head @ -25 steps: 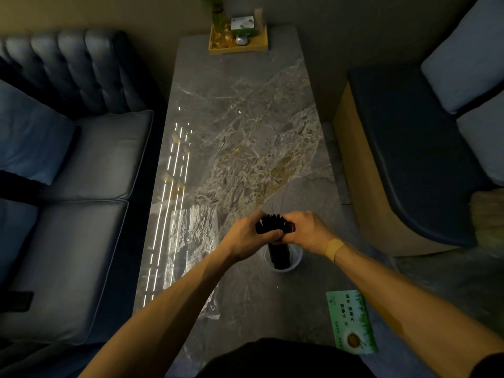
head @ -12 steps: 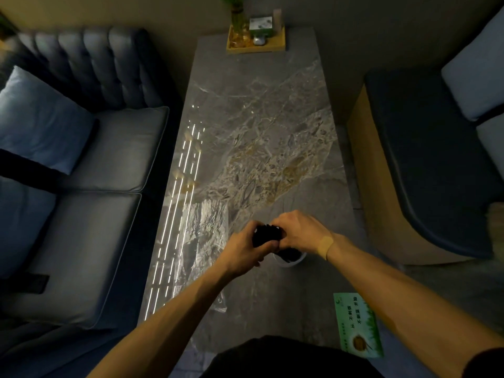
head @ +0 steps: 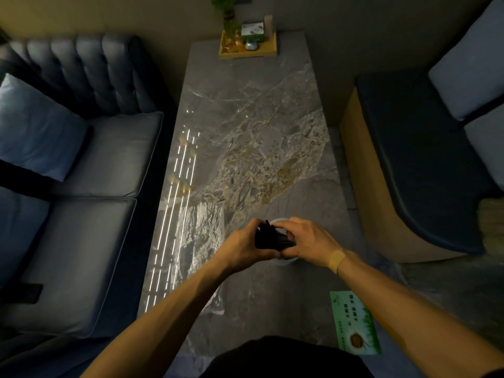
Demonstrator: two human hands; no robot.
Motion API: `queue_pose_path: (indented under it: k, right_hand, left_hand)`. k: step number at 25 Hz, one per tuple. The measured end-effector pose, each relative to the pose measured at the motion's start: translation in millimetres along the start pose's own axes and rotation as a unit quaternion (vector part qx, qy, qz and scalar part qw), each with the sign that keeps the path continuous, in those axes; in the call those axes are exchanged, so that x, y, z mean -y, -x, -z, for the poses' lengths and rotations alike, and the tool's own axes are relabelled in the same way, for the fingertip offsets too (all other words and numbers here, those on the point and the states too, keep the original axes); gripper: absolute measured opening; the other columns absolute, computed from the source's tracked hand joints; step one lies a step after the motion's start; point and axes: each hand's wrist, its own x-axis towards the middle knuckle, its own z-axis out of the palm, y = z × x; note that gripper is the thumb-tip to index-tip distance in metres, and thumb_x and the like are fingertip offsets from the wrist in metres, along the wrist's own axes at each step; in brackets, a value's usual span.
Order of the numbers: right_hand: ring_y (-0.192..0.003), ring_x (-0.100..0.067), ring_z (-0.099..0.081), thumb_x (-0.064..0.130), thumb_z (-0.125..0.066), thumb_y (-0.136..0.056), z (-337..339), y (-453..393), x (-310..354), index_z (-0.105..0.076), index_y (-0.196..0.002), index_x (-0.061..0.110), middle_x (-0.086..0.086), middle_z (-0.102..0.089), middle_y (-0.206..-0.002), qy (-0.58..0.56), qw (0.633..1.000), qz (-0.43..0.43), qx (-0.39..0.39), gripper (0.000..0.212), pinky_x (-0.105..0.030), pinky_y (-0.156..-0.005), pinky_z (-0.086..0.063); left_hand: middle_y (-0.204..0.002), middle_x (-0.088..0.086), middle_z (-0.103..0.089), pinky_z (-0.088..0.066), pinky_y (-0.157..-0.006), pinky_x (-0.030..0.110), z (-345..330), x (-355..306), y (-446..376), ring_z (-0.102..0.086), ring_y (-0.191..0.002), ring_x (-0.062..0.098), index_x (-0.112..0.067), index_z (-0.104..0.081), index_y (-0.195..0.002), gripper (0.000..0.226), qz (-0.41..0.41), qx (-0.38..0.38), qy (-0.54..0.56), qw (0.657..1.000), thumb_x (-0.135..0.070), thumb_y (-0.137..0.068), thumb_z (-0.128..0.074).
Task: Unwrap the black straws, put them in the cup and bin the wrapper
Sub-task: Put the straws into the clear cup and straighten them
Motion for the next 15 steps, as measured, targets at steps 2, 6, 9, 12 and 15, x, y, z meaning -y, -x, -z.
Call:
queue_pose_path:
  k: [2, 6, 9, 12, 15]
  right_hand:
    - [-0.106, -0.019, -0.058, 0.041, -0.077, -0.07, -3.7, 1.7, -1.8, -0.046, -0.138, 0.032, 0.002, -0.057, -0.123, 0.006, 1.0, 0.001, -0.009, 0.075, -0.032, -0.081, -0.05]
    - [-0.107, -0.021, -0.048, 0.052, -0.077, -0.067, -8.1, -0.1, -6.6, -0.041, -0.14, 0.034, 0.0, -0.048, -0.113, 0.061, 0.998, -0.013, -0.019, 0.084, -0.036, -0.083, -0.047]
    - [-0.113, -0.023, -0.04, 0.063, -0.073, -0.063, -8.8, 2.1, -9.7, -0.039, -0.141, 0.036, 0.0, -0.042, -0.125, 0.094, 0.995, -0.017, -0.031, 0.088, -0.039, -0.092, -0.045]
    - [-0.127, -0.028, -0.029, 0.063, -0.073, -0.062, -8.6, 7.3, -14.7, -0.035, -0.144, 0.034, 0.001, -0.028, -0.148, 0.093, 0.995, -0.032, -0.035, 0.095, -0.047, -0.104, -0.038]
    - [-0.135, -0.028, -0.025, 0.058, -0.074, -0.066, -7.4, 12.0, -20.7, -0.025, -0.149, 0.031, 0.002, -0.024, -0.154, 0.079, 0.996, -0.04, -0.01, 0.101, -0.05, -0.109, -0.035]
  left_hand:
    - [-0.116, 0.005, -0.068, -0.058, -0.082, 0.041, 3.9, 5.9, 1.5, -0.067, -0.097, 0.021, -0.026, -0.04, -0.134, 0.084, 0.004, 0.003, -0.038, 0.999, -0.055, -0.066, -0.081]
    - [-0.139, 0.001, -0.049, -0.057, -0.086, 0.042, 15.1, 9.7, 2.6, -0.061, -0.111, 0.02, -0.038, -0.023, -0.145, 0.107, -0.026, 0.002, -0.105, 0.994, -0.066, -0.058, -0.079]
    - [-0.147, -0.002, -0.04, -0.053, -0.092, 0.036, 16.8, 3.7, -3.9, -0.052, -0.123, 0.018, -0.04, -0.024, -0.146, 0.103, -0.113, -0.027, -0.122, 0.986, -0.067, -0.061, -0.076]
    - [-0.143, -0.002, -0.046, -0.056, -0.089, 0.037, 11.9, 0.7, -7.3, -0.054, -0.121, 0.018, -0.031, -0.037, -0.142, 0.085, -0.172, -0.032, -0.182, 0.968, -0.06, -0.07, -0.072]
    - [-0.137, -0.002, -0.049, -0.058, -0.082, 0.036, 6.2, 2.6, -3.8, -0.056, -0.116, 0.018, -0.029, -0.043, -0.137, 0.07, -0.181, -0.047, -0.216, 0.958, -0.057, -0.077, -0.067]
